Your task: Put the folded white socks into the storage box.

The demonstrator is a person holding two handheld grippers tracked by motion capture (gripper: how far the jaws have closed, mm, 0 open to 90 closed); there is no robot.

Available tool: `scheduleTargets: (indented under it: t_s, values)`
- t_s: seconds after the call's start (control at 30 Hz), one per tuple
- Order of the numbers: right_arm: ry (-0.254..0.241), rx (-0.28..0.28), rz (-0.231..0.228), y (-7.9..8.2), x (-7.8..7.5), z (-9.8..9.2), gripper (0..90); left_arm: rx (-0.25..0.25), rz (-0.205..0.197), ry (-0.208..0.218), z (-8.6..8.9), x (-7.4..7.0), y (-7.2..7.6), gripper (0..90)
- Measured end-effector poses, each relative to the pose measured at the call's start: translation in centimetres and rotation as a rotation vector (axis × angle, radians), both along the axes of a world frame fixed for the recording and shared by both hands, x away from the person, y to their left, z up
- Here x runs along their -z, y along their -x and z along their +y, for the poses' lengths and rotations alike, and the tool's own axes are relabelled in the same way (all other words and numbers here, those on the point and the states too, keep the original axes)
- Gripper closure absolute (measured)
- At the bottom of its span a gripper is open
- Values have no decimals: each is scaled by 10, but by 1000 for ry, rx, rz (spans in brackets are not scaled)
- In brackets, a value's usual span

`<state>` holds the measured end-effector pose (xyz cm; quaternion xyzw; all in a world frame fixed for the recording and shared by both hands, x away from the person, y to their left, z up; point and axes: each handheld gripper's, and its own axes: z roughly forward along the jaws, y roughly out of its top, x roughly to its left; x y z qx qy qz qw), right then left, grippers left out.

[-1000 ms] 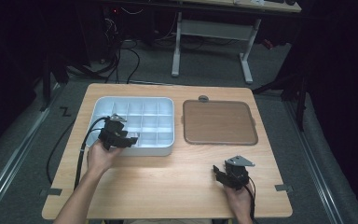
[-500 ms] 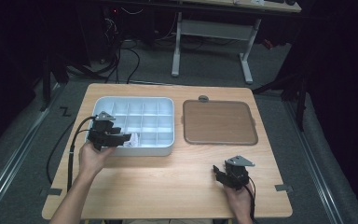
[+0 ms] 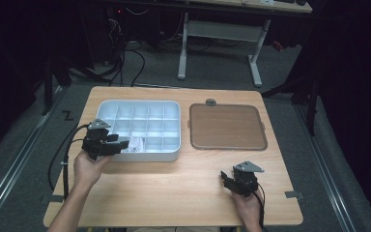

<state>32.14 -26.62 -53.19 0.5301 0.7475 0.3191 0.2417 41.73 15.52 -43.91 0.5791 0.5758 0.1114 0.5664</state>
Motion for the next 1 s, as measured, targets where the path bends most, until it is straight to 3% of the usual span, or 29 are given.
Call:
scheduleTargets:
  t_s: [0.4,0.67,1.0]
  values:
    - [0,-2,-1,0,0,0,447,-16,-10,2,12,-1,9,448]
    - [0,-2,-1,0,0,0,446,-24,-29,32,20,-6,15,440]
    - [0,-1,-1,0,0,0,447,-38,-32,39,27,-4,22,438]
